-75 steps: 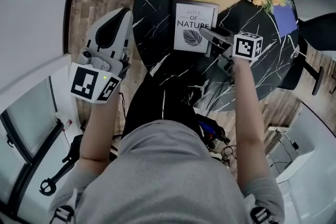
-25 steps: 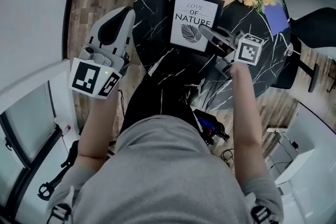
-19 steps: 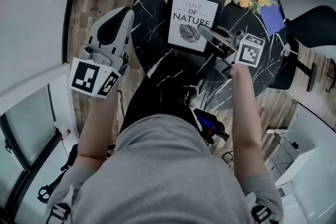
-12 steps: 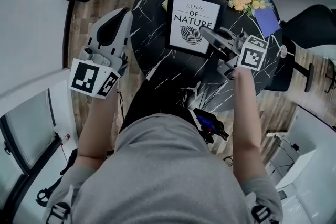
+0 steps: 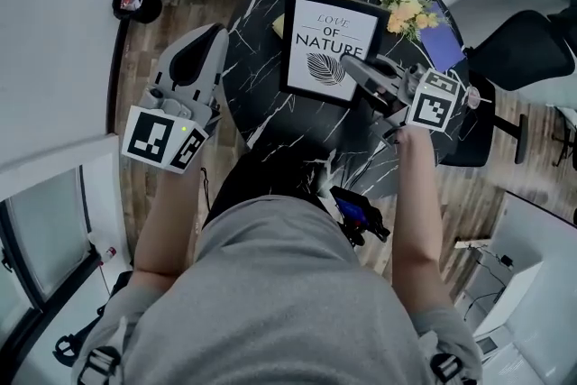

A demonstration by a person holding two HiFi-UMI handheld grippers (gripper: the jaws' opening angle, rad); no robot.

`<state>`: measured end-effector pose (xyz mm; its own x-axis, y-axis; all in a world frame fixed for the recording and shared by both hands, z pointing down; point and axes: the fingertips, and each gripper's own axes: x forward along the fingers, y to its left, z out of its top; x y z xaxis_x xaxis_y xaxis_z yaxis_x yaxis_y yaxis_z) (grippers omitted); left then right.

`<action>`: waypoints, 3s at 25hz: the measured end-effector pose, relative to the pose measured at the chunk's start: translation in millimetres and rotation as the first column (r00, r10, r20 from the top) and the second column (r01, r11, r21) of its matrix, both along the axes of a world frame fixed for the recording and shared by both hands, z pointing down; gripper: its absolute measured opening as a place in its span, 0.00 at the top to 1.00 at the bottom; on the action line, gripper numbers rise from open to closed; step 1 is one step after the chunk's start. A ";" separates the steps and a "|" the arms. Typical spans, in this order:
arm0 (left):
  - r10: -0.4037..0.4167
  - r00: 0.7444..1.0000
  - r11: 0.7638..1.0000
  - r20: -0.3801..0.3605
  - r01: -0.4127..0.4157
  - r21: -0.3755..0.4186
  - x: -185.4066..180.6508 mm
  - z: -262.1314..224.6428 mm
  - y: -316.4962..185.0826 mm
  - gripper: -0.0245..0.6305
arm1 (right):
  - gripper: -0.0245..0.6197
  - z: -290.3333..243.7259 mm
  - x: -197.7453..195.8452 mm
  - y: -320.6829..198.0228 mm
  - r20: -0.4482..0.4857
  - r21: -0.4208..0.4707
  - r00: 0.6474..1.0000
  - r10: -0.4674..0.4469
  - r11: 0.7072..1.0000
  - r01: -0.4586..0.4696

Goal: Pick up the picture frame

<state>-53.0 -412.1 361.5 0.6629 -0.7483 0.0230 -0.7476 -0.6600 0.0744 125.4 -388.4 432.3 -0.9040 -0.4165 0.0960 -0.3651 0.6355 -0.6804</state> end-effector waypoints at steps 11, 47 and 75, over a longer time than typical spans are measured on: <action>0.002 1.000 0.999 -0.010 -0.002 0.052 -1.9 -32.0 7.9 0.95 | 0.91 -48.4 -3.9 5.2 0.012 0.085 1.000 -0.009 0.996 0.008; 0.022 0.997 0.992 -0.068 -0.013 0.127 -10.4 -64.8 28.4 0.95 | 0.91 -156.3 -19.3 33.1 -0.025 0.348 1.000 -0.004 0.938 0.012; 0.026 0.998 0.992 -0.053 -0.019 0.127 -4.2 -66.1 31.6 0.95 | 0.91 -160.4 -20.8 34.8 -0.012 0.363 1.000 -0.014 0.932 0.017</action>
